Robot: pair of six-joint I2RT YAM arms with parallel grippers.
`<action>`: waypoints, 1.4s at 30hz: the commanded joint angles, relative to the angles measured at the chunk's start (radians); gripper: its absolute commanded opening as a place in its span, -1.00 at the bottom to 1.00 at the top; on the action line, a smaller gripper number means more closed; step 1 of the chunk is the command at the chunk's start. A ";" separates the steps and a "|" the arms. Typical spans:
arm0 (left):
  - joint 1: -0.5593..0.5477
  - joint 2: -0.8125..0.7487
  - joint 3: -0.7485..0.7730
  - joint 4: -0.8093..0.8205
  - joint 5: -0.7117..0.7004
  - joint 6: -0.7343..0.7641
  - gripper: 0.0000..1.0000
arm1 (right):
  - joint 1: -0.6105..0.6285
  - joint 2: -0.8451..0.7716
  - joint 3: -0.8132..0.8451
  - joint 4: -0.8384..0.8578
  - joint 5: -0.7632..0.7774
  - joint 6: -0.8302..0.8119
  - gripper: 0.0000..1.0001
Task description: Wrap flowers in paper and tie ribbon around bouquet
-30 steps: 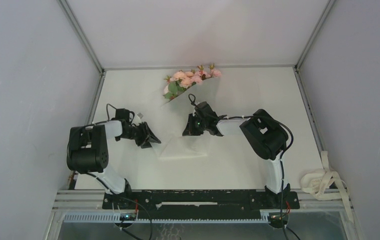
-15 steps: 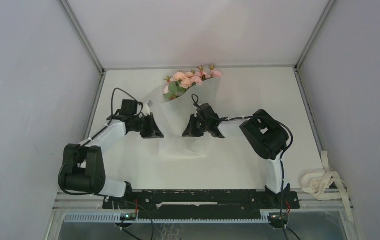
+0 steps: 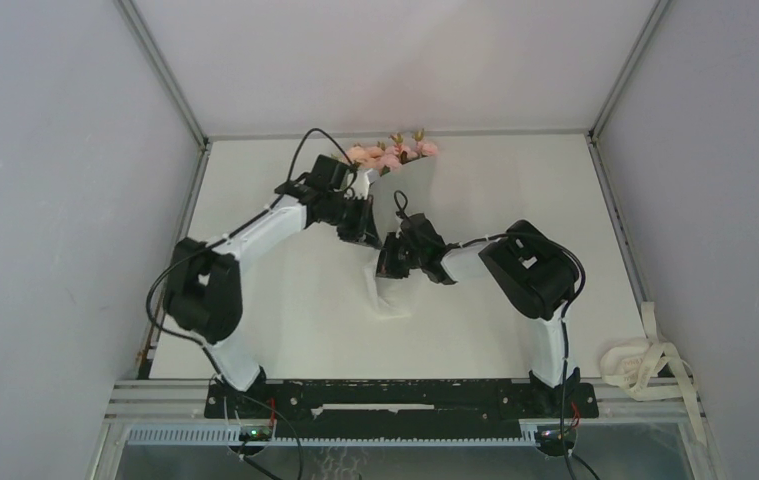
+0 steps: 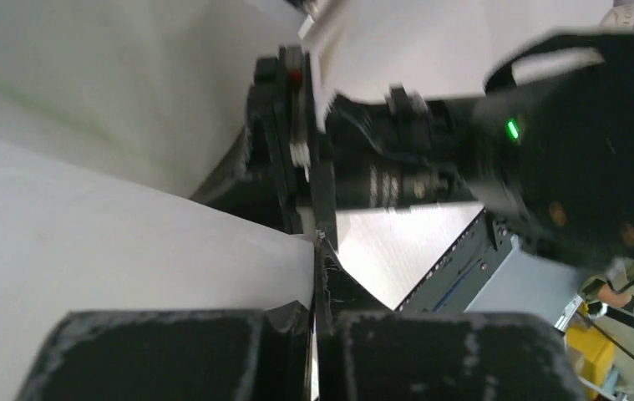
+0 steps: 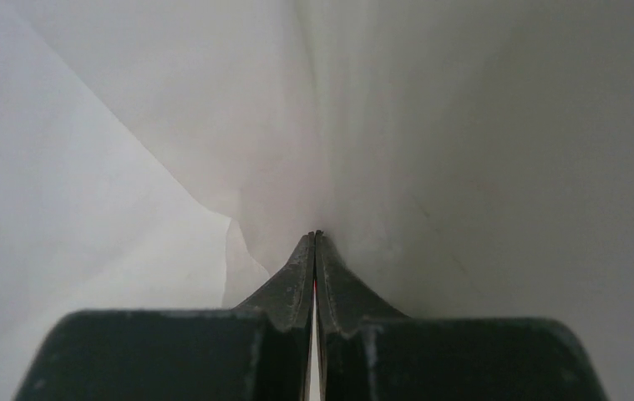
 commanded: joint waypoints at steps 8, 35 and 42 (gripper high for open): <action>-0.029 0.286 0.228 -0.019 0.008 0.064 -1.00 | -0.004 -0.171 -0.146 0.045 0.125 0.087 -0.82; -0.153 0.107 0.182 -0.074 -0.134 0.238 -1.00 | -0.112 -0.161 -0.242 0.007 0.014 -0.014 -0.74; -0.181 0.211 0.227 -0.074 -0.181 0.256 -1.00 | -0.090 -0.175 -0.264 0.078 -0.002 0.036 -0.74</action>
